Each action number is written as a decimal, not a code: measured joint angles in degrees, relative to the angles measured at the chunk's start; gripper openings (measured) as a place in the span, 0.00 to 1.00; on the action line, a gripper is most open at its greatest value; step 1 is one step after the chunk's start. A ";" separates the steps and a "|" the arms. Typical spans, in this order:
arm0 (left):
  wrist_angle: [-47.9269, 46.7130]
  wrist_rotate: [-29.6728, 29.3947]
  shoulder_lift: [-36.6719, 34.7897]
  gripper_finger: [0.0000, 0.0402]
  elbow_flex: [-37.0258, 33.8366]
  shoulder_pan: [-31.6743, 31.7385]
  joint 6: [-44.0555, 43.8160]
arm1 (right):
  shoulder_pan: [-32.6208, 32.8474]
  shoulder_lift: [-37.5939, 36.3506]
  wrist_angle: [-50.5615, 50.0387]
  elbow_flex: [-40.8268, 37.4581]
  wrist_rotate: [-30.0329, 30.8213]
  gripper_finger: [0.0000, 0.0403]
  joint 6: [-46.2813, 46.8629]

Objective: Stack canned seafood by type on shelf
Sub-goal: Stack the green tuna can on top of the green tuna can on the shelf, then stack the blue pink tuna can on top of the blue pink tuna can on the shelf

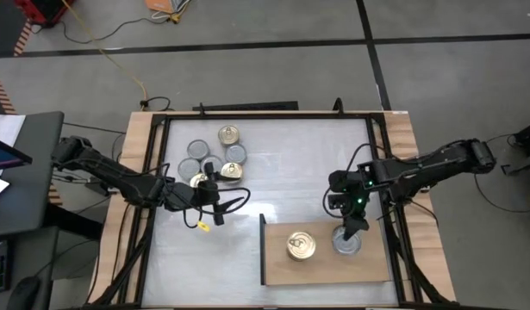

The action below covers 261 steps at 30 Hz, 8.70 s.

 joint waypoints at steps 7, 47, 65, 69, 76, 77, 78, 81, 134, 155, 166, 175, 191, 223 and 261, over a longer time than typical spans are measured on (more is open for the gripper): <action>-1.51 -0.07 0.00 0.64 0.00 0.98 0.05 | -1.66 0.23 -2.50 0.00 0.19 0.51 2.06; -7.61 -4.21 -0.02 0.64 0.04 -0.42 5.56 | -11.22 0.22 -23.75 8.57 5.43 0.68 -0.47; -47.08 -3.76 0.92 0.59 0.06 -5.29 -29.95 | -29.11 3.75 7.23 12.28 33.77 0.67 -26.83; -54.34 -2.48 0.94 0.55 0.06 -5.55 -34.81 | -29.96 5.04 19.21 12.28 33.84 0.67 -27.00; -59.85 -0.83 2.90 0.53 -0.50 -5.14 -36.92 | -24.49 8.13 35.12 12.28 33.79 0.67 -29.60; -59.61 -0.39 3.52 0.53 -0.83 -5.12 -36.72 | -23.36 8.83 37.41 12.28 33.77 0.67 -30.05; -59.63 0.00 4.55 0.53 -0.95 -5.12 -36.48 | -22.45 9.45 39.33 12.28 33.77 0.67 -30.46; -59.77 0.22 7.92 0.53 -1.03 -5.12 -35.98 | -20.57 11.12 44.15 12.28 33.72 0.67 -31.54; -62.37 20.59 13.67 0.00 7.81 -9.27 -49.77 | -18.81 14.27 45.52 12.24 33.70 0.67 -30.31; -69.73 12.13 14.01 0.49 24.51 -10.18 -33.59 | -18.83 14.27 45.05 12.24 33.67 0.67 -31.38; -71.07 9.16 14.08 0.59 25.00 -3.71 -23.78 | -18.80 14.27 42.30 12.28 33.69 0.67 -31.77; -76.32 4.74 14.05 0.59 25.00 -3.70 -13.38 | -18.94 14.25 44.94 12.34 33.68 0.67 -31.52; -81.70 22.11 23.43 0.59 34.00 3.95 2.44 | -19.44 11.04 39.00 14.12 33.74 0.67 -31.64; -88.40 15.37 37.10 0.76 31.19 3.32 41.52 | -13.19 8.61 40.10 12.57 41.51 0.67 -32.01; -50.36 16.18 -0.68 0.44 13.32 4.41 -2.79 | -14.12 7.80 40.22 12.50 47.20 0.67 -33.35</action>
